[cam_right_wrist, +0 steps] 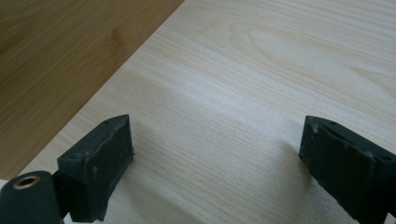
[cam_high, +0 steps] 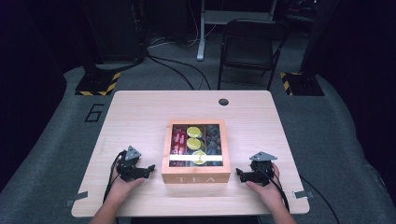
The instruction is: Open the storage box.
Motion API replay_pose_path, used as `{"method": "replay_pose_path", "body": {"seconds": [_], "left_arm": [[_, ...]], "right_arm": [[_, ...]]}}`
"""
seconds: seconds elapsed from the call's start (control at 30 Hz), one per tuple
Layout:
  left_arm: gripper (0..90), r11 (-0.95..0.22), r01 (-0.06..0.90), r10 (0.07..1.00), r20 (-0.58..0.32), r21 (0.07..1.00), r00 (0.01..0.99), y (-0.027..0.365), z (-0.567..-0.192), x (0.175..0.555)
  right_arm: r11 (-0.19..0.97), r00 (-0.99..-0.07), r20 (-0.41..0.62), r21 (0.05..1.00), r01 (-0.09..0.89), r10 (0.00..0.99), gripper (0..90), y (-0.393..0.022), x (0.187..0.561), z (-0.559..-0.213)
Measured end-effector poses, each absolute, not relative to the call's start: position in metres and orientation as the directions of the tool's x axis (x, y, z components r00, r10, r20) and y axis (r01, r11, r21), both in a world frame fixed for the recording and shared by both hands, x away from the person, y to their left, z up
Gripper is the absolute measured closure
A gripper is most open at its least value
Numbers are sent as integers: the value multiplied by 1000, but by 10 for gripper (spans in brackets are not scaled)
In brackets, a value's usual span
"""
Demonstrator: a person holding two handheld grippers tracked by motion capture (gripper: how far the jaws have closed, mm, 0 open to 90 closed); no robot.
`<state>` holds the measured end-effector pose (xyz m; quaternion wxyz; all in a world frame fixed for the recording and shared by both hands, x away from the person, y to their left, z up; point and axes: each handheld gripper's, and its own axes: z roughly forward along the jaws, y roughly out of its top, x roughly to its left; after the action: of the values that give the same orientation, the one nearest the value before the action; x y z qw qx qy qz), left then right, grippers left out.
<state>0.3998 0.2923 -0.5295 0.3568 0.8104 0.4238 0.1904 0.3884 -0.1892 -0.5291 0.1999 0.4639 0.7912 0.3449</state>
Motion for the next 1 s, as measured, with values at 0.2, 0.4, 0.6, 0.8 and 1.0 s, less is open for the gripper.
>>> {"method": "replay_pose_path", "body": {"seconds": [0.2, 0.4, 0.6, 0.8, 1.0], "left_arm": [[150, -386, 553, 824, 8, 738, 566, 293, -529, 399], [153, -381, 556, 829, 7, 739, 559, 292, -529, 399], [159, -376, 558, 833, 5, 740, 554, 292, -529, 399], [159, -377, 558, 832, 5, 739, 555, 292, -529, 399], [159, -375, 559, 833, 4, 740, 554, 292, -529, 399]], "right_arm": [[330, -488, 5, 731, 598, 873, 90, -189, 388, -529], [330, -488, 5, 731, 598, 873, 90, -189, 388, -529], [330, -488, 5, 731, 597, 873, 90, -189, 388, -529], [328, -485, 5, 730, 599, 874, 90, -189, 388, -529], [328, -483, 2, 732, 598, 876, 94, -188, 388, -529]]}}
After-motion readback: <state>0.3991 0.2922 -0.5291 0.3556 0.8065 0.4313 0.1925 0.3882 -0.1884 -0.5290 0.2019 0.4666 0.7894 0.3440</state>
